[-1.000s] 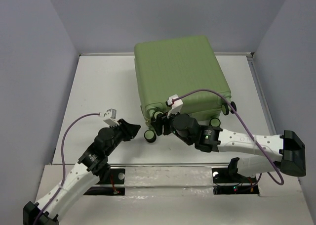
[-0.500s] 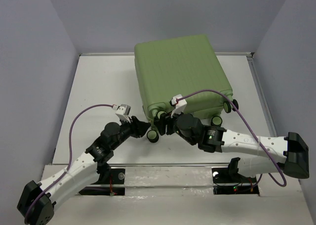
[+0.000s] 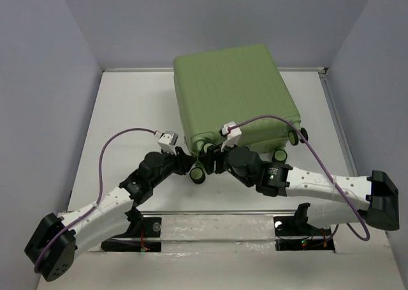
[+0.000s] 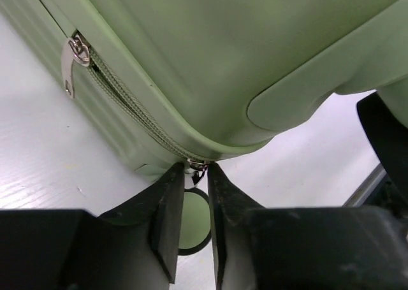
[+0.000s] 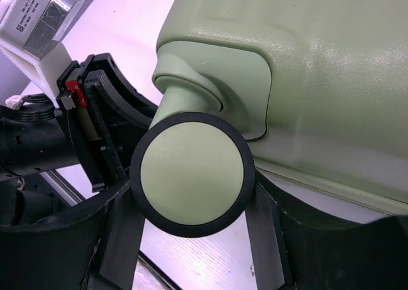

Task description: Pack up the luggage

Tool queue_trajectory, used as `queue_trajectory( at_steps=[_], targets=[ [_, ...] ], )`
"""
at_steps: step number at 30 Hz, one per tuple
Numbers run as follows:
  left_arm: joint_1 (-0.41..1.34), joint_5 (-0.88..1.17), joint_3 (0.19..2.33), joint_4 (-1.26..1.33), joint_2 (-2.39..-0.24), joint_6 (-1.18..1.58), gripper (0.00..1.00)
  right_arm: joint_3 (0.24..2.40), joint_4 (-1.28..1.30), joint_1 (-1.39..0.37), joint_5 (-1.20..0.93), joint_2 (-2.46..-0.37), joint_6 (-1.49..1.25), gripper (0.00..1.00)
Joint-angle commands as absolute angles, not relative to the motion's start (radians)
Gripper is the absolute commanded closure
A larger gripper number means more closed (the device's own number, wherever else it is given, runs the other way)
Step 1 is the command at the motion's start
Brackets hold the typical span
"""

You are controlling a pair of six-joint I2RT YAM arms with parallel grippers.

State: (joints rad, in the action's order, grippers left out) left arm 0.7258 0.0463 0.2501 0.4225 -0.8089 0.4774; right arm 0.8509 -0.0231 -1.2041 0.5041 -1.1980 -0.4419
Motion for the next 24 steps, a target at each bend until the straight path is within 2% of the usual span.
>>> queue_trajectory(
  at_steps=[1, 2, 3, 14, 24],
  targets=[
    [0.732, 0.011, 0.311, 0.506, -0.842, 0.430, 0.76, 0.853, -0.097, -1.163, 0.591, -1.170, -0.443, 0.93],
    [0.732, 0.011, 0.316, 0.506, -0.844, 0.425, 0.90, 0.850, -0.098, -1.163, 0.591, -1.167, -0.445, 0.93],
    [0.732, -0.039, 0.318, 0.497, -0.841, 0.423, 0.94, 0.845, -0.098, -1.163, 0.591, -1.164, -0.445, 0.93],
    [0.730, -0.402, 0.310, 0.219, -0.773, 0.515, 0.94, 0.805, -0.029, -1.163, 0.569, -1.075, -0.443, 0.93],
    [0.706, -0.598, 0.466, 0.230, -1.001, 0.523, 0.94, 0.787, -0.003, -1.163, 0.529, -1.045, -0.451, 0.93]
  ],
)
